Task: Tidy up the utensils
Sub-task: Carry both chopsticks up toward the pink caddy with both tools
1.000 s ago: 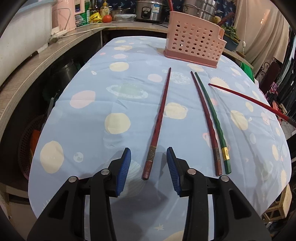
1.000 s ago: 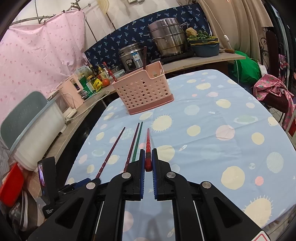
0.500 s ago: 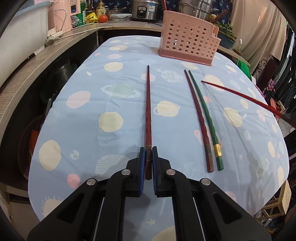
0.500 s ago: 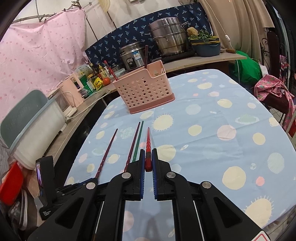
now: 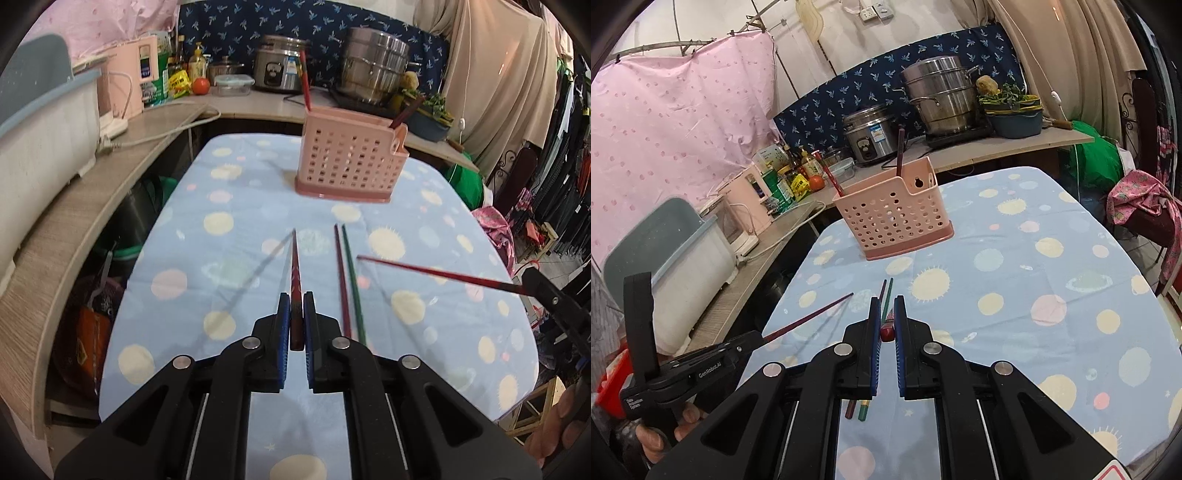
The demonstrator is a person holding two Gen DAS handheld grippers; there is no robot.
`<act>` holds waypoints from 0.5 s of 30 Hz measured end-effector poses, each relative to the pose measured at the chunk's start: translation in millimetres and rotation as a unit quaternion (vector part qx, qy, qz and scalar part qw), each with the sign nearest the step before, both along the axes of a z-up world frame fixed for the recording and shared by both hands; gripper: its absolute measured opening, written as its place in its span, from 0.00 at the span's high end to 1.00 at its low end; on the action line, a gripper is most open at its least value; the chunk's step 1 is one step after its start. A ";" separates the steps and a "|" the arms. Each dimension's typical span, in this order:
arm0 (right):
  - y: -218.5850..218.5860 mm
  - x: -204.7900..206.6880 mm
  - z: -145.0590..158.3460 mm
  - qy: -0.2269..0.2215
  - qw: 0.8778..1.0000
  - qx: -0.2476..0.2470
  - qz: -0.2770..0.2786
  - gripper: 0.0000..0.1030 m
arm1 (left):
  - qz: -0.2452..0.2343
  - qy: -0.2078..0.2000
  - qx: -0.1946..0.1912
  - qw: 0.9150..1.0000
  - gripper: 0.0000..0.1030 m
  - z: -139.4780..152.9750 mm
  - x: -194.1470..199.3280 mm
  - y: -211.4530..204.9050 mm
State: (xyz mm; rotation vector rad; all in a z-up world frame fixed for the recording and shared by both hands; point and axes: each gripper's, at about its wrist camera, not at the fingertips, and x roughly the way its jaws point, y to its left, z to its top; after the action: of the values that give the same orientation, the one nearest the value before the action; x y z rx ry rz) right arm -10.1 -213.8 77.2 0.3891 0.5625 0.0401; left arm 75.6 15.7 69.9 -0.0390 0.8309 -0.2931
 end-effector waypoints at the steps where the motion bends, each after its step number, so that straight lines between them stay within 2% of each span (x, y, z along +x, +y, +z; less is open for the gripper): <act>1: -0.5 3.2 5.1 -0.004 1.000 0.000 0.001 0.93 | 0.000 -0.002 -0.001 1.000 0.93 5.5 1.9 -1.1; 15: -7.5 49.3 65.4 -0.053 0.998 -0.009 0.015 0.93 | 0.013 -0.042 -0.026 0.999 0.93 82.4 47.2 -9.6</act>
State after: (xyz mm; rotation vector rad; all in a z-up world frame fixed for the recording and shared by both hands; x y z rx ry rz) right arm 39.2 -221.2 142.6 0.3594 0.4644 0.0835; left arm 122.8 6.1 152.3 -0.0860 0.7386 -0.2906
